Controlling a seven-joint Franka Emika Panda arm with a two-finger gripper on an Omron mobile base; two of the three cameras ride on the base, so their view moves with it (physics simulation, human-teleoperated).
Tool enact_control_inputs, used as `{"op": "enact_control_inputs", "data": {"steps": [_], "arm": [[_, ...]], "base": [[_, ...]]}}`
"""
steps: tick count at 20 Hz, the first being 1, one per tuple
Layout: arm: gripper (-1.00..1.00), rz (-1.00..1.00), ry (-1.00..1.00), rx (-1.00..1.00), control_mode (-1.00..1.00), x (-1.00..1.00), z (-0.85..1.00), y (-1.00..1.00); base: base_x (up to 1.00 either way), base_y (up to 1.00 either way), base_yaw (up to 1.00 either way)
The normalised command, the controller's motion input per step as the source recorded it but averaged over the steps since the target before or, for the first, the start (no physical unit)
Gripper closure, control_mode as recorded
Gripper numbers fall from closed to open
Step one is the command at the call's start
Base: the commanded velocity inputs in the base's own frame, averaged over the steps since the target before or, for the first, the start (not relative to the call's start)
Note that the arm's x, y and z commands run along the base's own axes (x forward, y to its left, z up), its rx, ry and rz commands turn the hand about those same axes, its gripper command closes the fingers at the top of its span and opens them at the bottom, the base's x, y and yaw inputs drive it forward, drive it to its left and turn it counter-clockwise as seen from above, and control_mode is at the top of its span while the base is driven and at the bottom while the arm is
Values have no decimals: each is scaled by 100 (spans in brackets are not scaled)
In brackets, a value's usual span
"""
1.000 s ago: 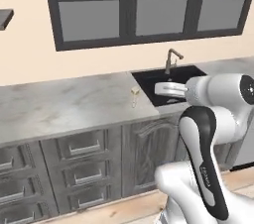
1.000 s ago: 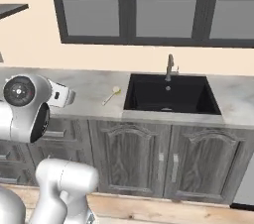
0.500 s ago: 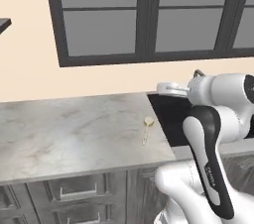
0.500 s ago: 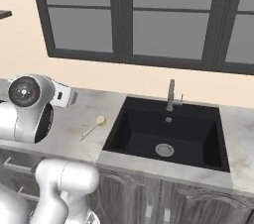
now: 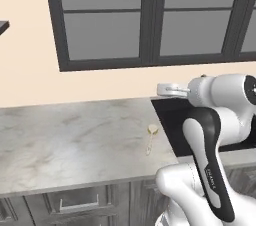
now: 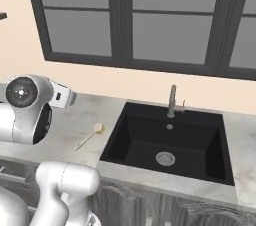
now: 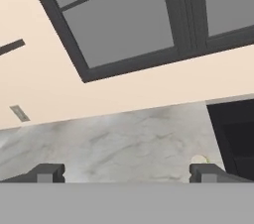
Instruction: Grab the spray bottle from the cabinet, then place it next to the cutting board for sanitizing. Then grab the dish brush from the countertop next to the sink and place it next to the cutting board.
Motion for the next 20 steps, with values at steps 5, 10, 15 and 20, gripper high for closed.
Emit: {"op": "enact_control_inputs", "data": {"steps": [5,10,15,20], "arm": [[-100,-1,3,-1,-100,38,-12,3],[-100,-2,9,-3,-100,34,-39,0],[-100,-13,27,-10,-100,6,-52,0],[-100,-6,51,-14,-100,6,-78,0]], "base": [[23,7,-1],[0,0,0],[0,0,0],[0,0,0]]}}
